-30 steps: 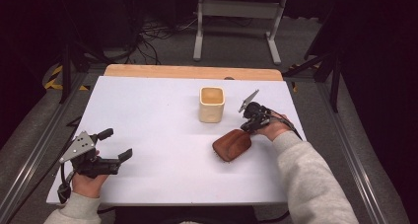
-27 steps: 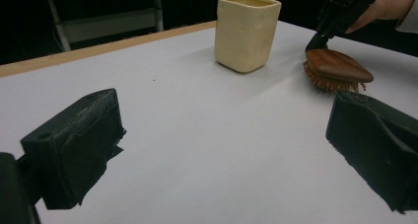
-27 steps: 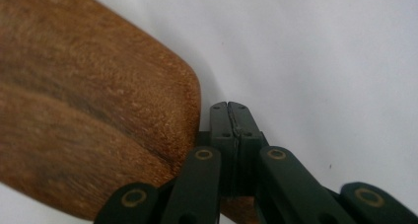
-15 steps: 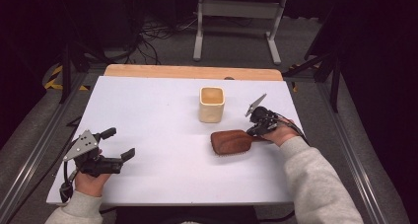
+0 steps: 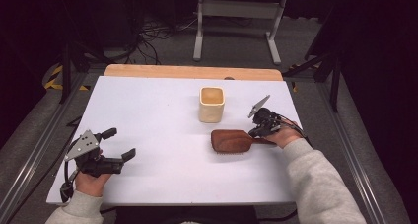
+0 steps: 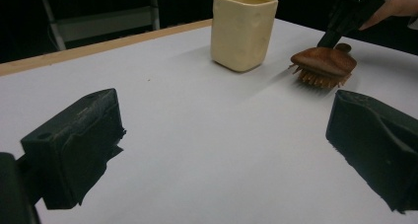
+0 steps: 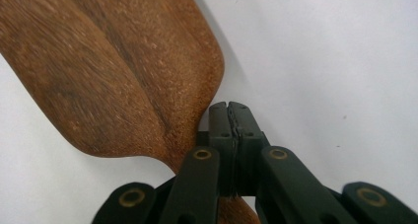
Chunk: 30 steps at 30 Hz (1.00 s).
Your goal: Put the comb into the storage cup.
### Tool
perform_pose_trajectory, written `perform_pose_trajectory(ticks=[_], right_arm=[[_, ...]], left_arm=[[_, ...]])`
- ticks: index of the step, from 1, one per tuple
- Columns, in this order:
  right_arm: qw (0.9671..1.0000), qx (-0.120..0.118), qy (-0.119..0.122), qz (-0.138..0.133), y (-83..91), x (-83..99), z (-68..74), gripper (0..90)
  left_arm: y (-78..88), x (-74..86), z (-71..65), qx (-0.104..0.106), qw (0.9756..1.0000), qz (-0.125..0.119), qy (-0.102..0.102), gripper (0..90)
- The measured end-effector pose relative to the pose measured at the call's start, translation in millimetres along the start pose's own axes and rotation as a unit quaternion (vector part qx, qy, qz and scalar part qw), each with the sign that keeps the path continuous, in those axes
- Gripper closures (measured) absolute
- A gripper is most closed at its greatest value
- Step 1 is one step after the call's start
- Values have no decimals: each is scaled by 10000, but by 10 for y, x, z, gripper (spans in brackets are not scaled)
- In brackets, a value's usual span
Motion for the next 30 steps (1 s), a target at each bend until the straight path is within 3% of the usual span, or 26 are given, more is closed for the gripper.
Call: perform_pose_trajectory(ticks=[3, 5, 7, 9, 11, 13, 15, 16, 23, 26, 30], right_arm=[[9998, 103, 54, -158, 79, -24, -15, 794], [9995, 82, 103, -290, 151, -42, -17, 690], [9991, 73, 106, -402, 227, -57, -24, 545], [9990, -109, 141, -419, 276, -52, -12, 360], [9987, -58, 243, -435, 299, -50, -15, 230], [9979, -150, 348, -517, 323, -49, 4, 79], [9979, -146, 351, -517, 326, -46, 15, 38], [9970, -249, 587, -444, 322, -30, 54, 0], [9942, -150, 1008, -330, 301, -4, 99, 3], [9929, -291, 1153, -88, 266, 40, 119, 53], [9905, -386, 1323, 24, 213, 60, 141, 60]], left_arm=[[3, 0, 1, -5, 10000, -3, 2, 18], [3, 2, 2, -6, 10000, -1, 7, 18], [1, 5, 2, -4, 10000, 8, 4, 17], [0, 9, 5, 0, 10000, 18, -26, 17], [-2, 9, -2, -1, 10000, 14, 8, 17], [-1, 10, -3, -1, 10000, 25, 6, 17], [-3, 11, -4, -3, 10000, 23, 11, 17], [-4, 11, -5, -2, 10000, 22, 12, 17], [-7, 13, -10, 8, 10000, 21, 13, 16], [2, 15, -13, 6, 10000, 2, 7, 16], [17, 27, -19, 6, 10000, 11, -10, 16]])
Point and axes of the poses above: each handheld gripper's, and its own axes: y roughly backward along the jaws, x roughly out of its underside, z roughly to its left, the point moved 6 cm from there along -y, roughly forward along the jaws, and after that the axes turned 15 degrees about -y, right-handed, at the moved point
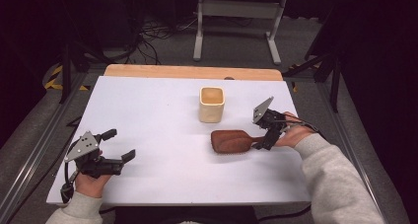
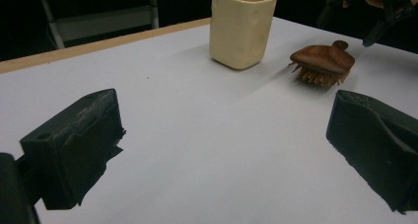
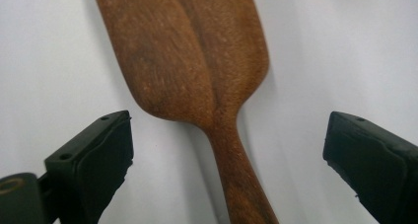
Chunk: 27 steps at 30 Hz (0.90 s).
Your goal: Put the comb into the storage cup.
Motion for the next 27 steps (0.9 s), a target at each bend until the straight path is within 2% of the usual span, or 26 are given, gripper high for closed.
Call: perform_pose_trajectory(ticks=[5, 10, 14, 17, 21, 24, 27], right_arm=[[9996, -107, 170, 188, -75, 9, 27, 94], [9974, -210, 291, 618, -181, 53, 57, 169], [9954, -98, 498, 815, -259, 56, 46, 230], [9945, -42, 542, 891, -300, 55, 22, 280], [9938, -89, 503, 984, -310, 53, -2, 413], [9930, -151, 580, 1014, -316, 40, 9, 503], [9924, -110, 522, 1111, -337, 38, 9, 579]], left_arm=[[42, 24, -7, -32, 10000, 19, 7, 15], [74, 44, -7, -58, 10000, 39, 26, 15], [86, 55, -15, -69, 10000, 52, 51, 15], [98, 55, -15, -80, 9999, 50, 56, 15], [96, 60, -11, -83, 9999, 45, 63, 15], [91, 62, -11, -70, 10000, 57, 38, 15], [88, 60, -14, -73, 9999, 54, 45, 15]])
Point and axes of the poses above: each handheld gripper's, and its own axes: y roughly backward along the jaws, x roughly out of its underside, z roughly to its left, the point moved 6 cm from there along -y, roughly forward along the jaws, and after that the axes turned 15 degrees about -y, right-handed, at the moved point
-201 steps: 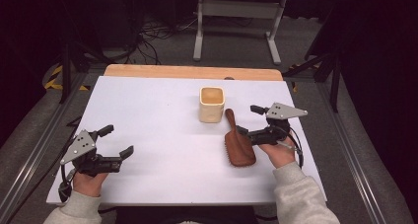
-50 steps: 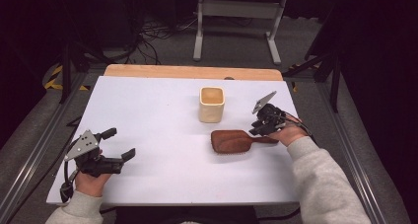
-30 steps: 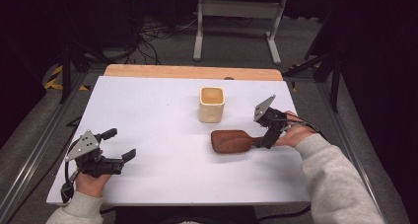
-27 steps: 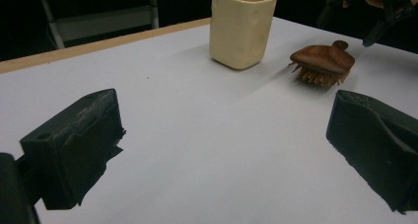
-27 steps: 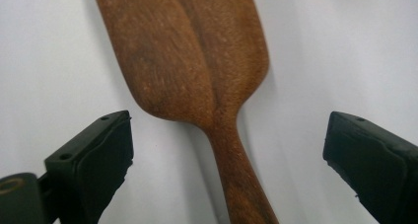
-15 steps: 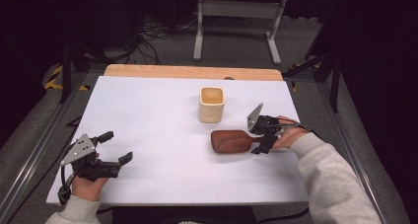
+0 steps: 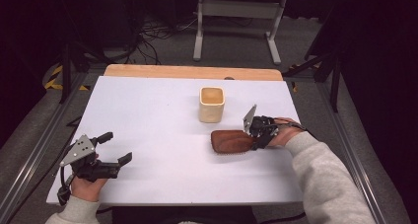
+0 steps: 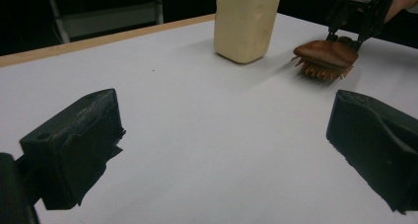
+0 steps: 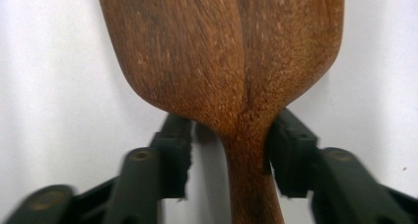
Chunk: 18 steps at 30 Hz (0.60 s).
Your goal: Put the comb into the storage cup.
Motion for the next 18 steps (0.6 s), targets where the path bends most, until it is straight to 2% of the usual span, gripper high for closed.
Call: perform_pose_trajectory(ticks=[5, 13, 16, 18], right_arm=[[9999, -110, 41, 29, 10, 6, -12, 702], [9999, -7, 35, 139, 23, 13, 22, 721], [10000, 65, 61, 44, 46, 2, 27, 724], [10000, 16, 43, 23, 57, -2, 40, 724]], left_arm=[[-1, 0, -2, -5, 10000, 1, 3, 15], [-6, 3, -2, 0, 10000, 11, -4, 15], [-8, 6, 0, -3, 10000, 12, 7, 15], [-9, 6, 1, -4, 10000, 9, 12, 15]])
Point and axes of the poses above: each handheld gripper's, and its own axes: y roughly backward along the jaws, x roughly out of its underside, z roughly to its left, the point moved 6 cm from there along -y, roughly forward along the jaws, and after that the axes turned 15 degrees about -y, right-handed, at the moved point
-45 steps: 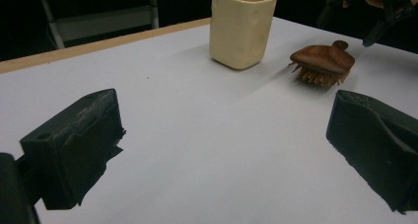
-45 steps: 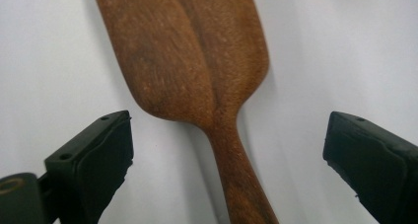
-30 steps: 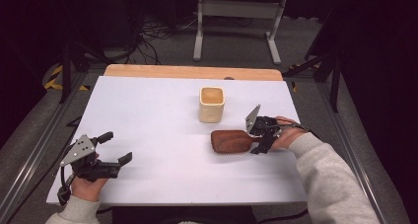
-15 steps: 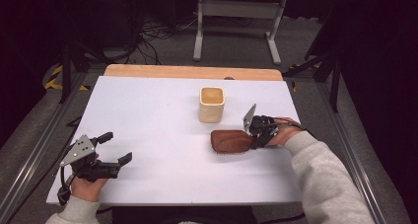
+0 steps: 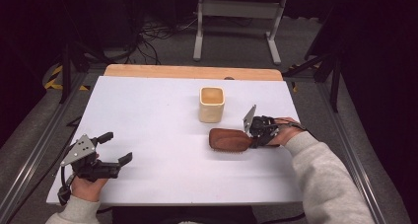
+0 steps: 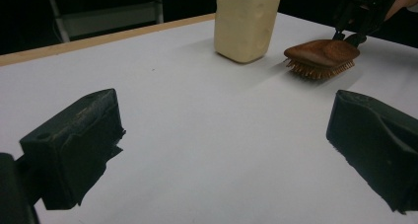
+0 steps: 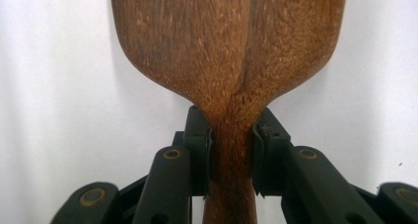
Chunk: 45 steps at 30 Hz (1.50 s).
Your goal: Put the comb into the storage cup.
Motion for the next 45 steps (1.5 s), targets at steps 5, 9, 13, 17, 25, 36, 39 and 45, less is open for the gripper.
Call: perform_pose_trajectory(ticks=[5, 9, 13, 17, 25, 36, 39, 45], right_arm=[[9998, 38, -144, -90, 33, -17, 35, 726], [9994, -42, -127, -323, 68, -53, 77, 727], [9979, 45, -95, -634, 123, -98, 102, 727], [9934, 70, -81, -1138, 236, -168, 138, 726], [9788, 278, -153, -2022, 423, -228, 203, 726], [9428, 604, -388, -3257, 596, -334, 380, 726], [9332, 623, -441, -3510, 611, -369, 441, 726], [9075, 650, -680, -4094, 597, -451, 589, 725]], left_arm=[[-2, -1, -1, 1, 10000, -6, 2, 15], [-5, -1, 0, 5, 10000, -8, 11, 15], [-11, -2, -1, 17, 10000, -11, 12, 15], [-17, -5, -5, 27, 10000, 6, 11, 15], [-24, -18, -9, 53, 10000, -56, 13, 15], [-68, -57, -38, 150, 9998, -159, 34, 4], [-83, -82, -59, 177, 9996, -198, 12, 2], [-104, -160, -65, 227, 9992, -314, 66, 4]])
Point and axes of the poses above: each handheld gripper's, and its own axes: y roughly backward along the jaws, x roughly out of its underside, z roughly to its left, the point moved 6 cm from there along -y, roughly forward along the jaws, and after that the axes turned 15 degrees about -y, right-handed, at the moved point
